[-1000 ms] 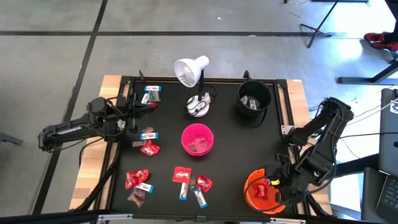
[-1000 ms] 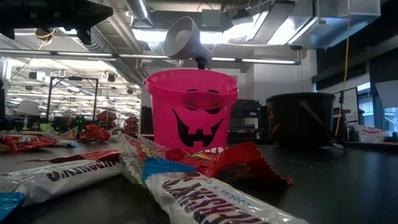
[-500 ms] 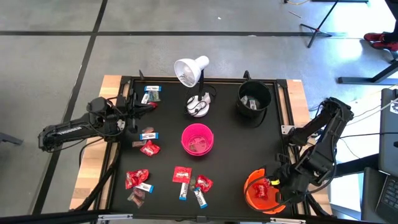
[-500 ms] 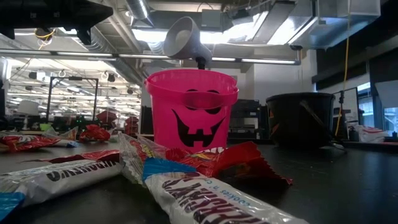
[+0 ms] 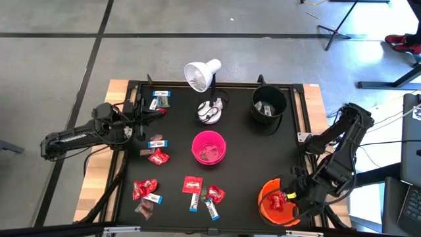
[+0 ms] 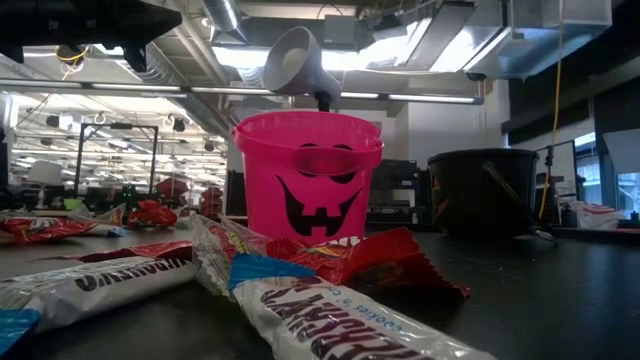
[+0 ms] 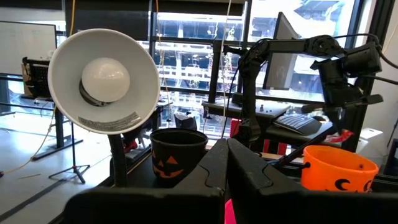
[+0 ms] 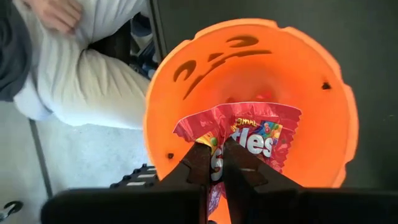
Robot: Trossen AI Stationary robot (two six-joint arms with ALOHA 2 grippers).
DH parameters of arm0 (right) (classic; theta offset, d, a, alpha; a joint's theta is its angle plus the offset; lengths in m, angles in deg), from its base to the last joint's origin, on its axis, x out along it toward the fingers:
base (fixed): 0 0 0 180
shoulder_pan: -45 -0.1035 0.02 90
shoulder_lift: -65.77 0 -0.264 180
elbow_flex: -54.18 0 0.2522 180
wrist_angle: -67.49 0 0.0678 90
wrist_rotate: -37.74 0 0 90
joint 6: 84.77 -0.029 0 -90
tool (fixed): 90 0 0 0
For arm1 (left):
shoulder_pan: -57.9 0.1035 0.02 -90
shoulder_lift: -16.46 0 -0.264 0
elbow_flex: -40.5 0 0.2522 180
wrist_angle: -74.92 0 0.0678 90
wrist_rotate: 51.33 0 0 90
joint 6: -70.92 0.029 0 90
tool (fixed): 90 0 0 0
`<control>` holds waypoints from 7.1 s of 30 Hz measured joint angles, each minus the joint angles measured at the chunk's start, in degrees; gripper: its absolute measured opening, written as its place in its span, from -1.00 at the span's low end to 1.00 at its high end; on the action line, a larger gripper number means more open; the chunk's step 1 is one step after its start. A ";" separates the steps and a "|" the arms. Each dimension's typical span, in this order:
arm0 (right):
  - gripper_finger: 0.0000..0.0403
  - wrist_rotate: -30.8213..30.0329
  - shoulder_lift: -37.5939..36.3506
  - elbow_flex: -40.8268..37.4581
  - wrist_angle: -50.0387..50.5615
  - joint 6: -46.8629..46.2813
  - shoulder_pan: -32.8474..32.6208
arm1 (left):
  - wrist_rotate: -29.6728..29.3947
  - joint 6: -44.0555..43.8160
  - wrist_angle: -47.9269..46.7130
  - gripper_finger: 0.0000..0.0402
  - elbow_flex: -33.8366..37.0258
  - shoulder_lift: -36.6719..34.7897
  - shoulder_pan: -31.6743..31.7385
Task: Sort candy
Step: Put the red candy into the orange bucket
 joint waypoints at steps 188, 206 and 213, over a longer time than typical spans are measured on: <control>-0.64 -8.40 -0.46 -1.25 -5.48 9.45 39.78 | -32.71 -1.19 -71.70 0.19 -39.73 45.98 1.47; -0.64 -8.41 -0.46 -1.25 -5.48 9.45 39.76 | -26.49 6.04 -64.45 0.19 -31.72 46.51 11.80; -0.64 -8.37 -0.46 -1.25 -5.55 9.44 39.76 | -25.52 5.92 -55.91 0.18 -25.75 47.07 13.30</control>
